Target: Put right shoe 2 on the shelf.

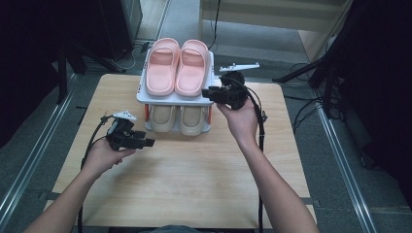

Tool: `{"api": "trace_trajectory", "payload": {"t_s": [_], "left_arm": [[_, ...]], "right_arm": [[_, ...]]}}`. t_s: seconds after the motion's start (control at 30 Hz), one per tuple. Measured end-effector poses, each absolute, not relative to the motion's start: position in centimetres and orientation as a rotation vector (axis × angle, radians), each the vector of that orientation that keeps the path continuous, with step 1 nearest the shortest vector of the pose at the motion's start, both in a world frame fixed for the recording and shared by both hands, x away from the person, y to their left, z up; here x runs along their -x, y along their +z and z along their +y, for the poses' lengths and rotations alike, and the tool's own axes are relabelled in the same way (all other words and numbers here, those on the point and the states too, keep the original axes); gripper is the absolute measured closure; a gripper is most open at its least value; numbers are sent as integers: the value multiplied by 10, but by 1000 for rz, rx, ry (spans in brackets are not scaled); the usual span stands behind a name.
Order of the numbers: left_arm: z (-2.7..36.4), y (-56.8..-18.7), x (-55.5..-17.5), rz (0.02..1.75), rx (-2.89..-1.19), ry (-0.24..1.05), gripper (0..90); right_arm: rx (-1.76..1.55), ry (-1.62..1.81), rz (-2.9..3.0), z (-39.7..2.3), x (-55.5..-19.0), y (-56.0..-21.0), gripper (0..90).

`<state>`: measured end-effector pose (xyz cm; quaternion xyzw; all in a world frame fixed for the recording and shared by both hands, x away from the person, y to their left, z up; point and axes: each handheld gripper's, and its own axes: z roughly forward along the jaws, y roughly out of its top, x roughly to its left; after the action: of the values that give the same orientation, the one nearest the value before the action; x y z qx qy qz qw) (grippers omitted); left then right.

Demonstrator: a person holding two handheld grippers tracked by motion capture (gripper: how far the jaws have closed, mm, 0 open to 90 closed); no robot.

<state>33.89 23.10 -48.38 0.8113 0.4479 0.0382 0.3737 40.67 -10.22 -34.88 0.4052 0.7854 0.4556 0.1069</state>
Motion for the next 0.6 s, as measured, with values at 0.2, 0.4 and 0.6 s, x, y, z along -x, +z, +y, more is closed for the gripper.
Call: {"api": "trace_trajectory", "payload": {"t_s": [0.2,0.4,0.6], "left_arm": [[233,-484,-339,1150,-2080,93,408],[234,-485,-339,1160,-2075,98,405],[233,-485,-339,1161,-2069,101,399]], "right_arm": [[-1137,1366,2355,-112,-386,-358,652],[-1095,1411,2380,-122,-369,-376,639],[-1071,1436,2399,-124,-356,-397,634]]}}
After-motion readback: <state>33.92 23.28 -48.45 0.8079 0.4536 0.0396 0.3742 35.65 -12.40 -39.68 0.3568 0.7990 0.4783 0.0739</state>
